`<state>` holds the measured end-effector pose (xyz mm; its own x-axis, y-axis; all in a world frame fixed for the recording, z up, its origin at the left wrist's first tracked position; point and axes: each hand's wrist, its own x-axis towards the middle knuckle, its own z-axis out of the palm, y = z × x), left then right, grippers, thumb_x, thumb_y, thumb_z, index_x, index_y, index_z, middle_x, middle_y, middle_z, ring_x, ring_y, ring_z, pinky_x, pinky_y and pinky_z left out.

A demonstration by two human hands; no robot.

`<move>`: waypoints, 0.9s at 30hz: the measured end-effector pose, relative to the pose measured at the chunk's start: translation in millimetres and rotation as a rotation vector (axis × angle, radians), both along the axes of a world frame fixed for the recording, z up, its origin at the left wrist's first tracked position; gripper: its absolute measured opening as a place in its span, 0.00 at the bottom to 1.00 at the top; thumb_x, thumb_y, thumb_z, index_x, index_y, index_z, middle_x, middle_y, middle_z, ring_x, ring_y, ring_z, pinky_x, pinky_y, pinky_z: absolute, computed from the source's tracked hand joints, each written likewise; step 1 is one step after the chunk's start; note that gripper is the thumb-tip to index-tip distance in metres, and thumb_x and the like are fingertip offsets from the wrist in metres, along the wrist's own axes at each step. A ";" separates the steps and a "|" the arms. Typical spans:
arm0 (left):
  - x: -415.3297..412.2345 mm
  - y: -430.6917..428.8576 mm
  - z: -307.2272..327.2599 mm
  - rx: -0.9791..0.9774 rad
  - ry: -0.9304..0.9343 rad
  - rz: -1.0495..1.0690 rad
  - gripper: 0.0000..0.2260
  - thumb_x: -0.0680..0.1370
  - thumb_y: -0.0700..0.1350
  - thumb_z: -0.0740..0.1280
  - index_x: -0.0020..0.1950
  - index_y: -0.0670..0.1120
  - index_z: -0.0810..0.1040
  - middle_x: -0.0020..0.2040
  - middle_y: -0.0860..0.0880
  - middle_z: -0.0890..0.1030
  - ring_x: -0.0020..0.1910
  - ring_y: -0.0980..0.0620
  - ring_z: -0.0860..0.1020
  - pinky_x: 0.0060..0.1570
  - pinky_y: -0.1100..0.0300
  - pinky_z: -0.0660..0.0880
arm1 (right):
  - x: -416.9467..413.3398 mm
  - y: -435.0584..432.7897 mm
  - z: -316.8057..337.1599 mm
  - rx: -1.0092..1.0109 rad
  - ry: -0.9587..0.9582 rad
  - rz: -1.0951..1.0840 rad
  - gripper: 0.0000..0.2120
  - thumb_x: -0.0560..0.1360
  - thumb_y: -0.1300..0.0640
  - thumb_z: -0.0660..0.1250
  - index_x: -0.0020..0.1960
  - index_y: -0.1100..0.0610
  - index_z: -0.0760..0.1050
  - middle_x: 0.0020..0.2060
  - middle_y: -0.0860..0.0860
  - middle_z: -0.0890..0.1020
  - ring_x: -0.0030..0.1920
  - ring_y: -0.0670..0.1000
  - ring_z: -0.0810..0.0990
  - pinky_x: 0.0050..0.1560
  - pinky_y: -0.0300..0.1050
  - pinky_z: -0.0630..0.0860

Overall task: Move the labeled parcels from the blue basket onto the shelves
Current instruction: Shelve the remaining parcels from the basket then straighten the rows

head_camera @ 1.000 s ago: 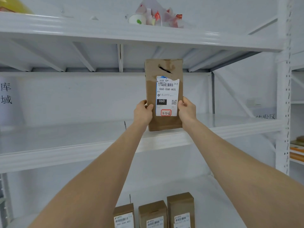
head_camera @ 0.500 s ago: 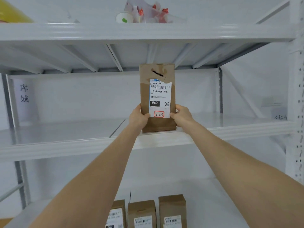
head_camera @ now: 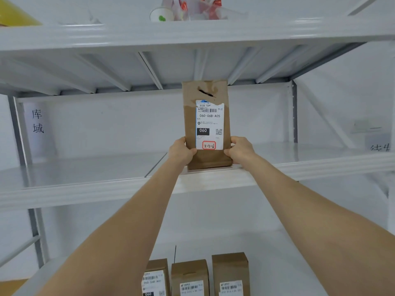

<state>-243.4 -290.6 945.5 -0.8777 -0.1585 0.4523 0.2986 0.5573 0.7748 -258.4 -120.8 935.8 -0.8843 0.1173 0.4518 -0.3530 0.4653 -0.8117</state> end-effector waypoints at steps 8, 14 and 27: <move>-18.4 -5.6 -2.1 -0.012 0.014 -0.008 0.18 0.76 0.39 0.66 0.66 0.45 0.72 0.58 0.41 0.79 0.59 0.41 0.76 0.57 0.46 0.76 | -12.0 -4.9 -0.5 0.038 0.015 -0.033 0.16 0.73 0.66 0.64 0.58 0.55 0.77 0.53 0.56 0.81 0.55 0.57 0.79 0.58 0.54 0.76; -27.4 -7.3 -2.6 -0.021 0.027 -0.001 0.18 0.76 0.39 0.65 0.66 0.45 0.72 0.57 0.41 0.79 0.58 0.41 0.76 0.58 0.46 0.76 | -19.8 -7.0 0.0 0.061 0.016 -0.032 0.16 0.74 0.66 0.63 0.60 0.55 0.76 0.56 0.55 0.80 0.56 0.57 0.78 0.60 0.52 0.75; -33.8 -8.0 -2.8 -0.023 0.007 0.003 0.19 0.77 0.40 0.65 0.68 0.46 0.70 0.58 0.41 0.78 0.59 0.41 0.76 0.59 0.47 0.75 | -29.7 -9.1 0.7 0.101 0.008 -0.045 0.15 0.75 0.65 0.62 0.60 0.57 0.75 0.56 0.56 0.80 0.57 0.57 0.77 0.57 0.47 0.75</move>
<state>-277.2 -298.6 942.7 -0.8740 -0.1504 0.4620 0.3023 0.5762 0.7594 -288.1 -129.9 936.5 -0.8754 0.1108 0.4705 -0.3360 0.5603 -0.7571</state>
